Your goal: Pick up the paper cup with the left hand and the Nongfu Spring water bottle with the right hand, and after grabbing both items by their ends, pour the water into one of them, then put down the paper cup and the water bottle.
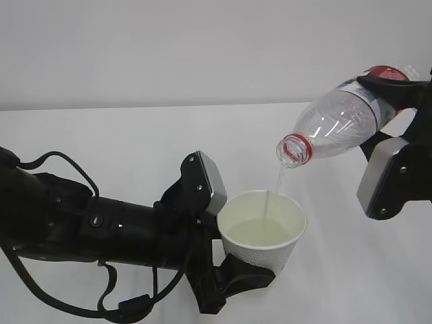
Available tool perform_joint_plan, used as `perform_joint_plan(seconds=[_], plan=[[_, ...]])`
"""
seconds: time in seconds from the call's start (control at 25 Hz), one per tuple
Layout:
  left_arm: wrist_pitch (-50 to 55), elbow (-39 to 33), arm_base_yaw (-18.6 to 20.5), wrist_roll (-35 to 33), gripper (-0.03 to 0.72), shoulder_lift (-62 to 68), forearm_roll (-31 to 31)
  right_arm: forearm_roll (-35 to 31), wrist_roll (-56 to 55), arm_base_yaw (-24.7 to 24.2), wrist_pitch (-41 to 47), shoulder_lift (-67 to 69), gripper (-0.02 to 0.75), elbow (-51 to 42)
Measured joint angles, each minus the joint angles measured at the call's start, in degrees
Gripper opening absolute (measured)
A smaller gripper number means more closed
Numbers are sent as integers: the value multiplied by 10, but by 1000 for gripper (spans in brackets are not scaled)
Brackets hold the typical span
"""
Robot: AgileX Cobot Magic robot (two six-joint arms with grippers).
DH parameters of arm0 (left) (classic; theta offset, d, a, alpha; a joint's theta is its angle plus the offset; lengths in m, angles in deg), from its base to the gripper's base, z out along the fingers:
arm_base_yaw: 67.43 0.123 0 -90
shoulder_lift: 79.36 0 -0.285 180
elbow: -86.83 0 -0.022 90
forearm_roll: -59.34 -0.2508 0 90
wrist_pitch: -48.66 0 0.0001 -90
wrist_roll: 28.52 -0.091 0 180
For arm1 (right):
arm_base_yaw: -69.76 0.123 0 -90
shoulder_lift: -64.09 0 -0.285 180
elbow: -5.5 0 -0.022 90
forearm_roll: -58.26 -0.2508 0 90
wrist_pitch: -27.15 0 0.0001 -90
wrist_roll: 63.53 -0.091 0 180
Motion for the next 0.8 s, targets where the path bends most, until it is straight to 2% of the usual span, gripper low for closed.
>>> perform_joint_plan(seconds=[0.8], plan=[[0,0,0,0,535,0,1,0,1,0,0,0,473,0]])
